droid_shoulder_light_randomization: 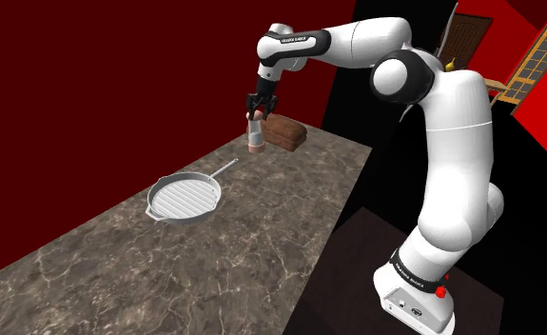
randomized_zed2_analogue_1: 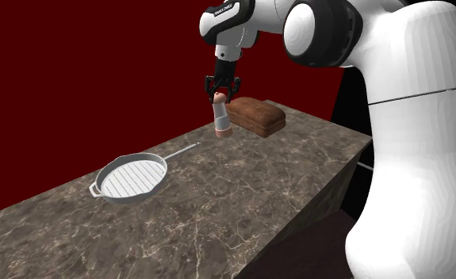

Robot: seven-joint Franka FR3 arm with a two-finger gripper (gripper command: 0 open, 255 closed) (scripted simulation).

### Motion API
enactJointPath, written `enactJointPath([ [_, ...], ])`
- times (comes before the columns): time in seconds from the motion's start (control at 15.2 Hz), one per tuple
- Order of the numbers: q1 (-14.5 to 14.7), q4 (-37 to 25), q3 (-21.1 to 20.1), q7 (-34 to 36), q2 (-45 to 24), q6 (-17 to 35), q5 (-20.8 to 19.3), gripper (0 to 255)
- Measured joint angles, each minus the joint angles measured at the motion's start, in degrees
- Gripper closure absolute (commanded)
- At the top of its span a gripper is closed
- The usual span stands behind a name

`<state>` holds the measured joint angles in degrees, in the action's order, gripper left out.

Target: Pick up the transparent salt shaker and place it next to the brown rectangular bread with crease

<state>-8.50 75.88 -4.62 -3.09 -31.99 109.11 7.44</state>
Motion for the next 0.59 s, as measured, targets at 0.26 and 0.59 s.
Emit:
enactJointPath([
  [0.26,0.0,0.9,0.0,-0.2,-0.3,1.1,0.0,255],
  [0.59,0.0,0.9,0.0,-0.2,-0.3,1.2,0.0,0],
])
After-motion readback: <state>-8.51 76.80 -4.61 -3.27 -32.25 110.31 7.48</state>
